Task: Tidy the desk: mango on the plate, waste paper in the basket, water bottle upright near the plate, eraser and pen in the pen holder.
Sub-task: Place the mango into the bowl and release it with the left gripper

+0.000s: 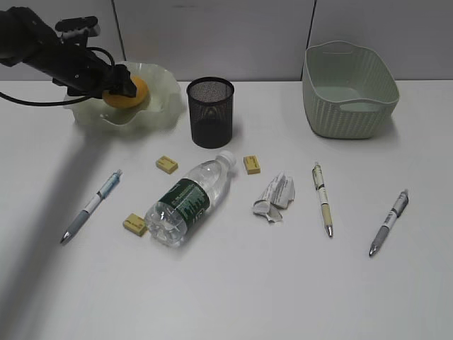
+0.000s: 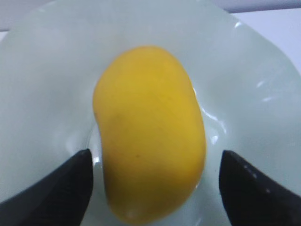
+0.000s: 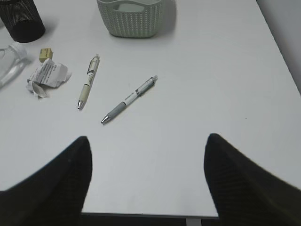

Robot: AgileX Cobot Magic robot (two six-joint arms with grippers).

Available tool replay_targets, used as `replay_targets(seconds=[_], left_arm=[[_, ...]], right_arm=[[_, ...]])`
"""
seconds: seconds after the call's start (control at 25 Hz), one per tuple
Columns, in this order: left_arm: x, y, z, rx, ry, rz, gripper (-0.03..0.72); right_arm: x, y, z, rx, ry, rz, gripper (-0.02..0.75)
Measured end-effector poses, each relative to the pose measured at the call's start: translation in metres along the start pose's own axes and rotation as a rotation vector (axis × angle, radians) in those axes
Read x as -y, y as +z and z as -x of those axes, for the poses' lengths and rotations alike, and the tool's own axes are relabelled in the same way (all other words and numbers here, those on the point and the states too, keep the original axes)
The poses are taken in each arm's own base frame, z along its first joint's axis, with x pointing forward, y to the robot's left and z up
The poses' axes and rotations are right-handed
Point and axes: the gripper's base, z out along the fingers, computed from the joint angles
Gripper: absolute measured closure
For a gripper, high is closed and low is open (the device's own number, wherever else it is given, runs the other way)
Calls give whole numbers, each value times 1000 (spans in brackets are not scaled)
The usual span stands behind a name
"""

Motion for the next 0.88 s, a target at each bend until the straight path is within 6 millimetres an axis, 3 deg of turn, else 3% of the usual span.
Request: replay_targets(seconds=[0.24,0.4,0.68,0.88], left_arm=[[2,-1,-2,-24,-4,-16,51],[8,-15,3,-54,5,-49,52],[33,-80,26,-109,60,-131,98],[44,-129,22,-295,72,-130,113]], right_arm=[[0,0,0,0,0,0,153],[0,0,0,0,0,0,153],[0,0,0,0,0,0,153],[0,0,0,0,0,0,153]])
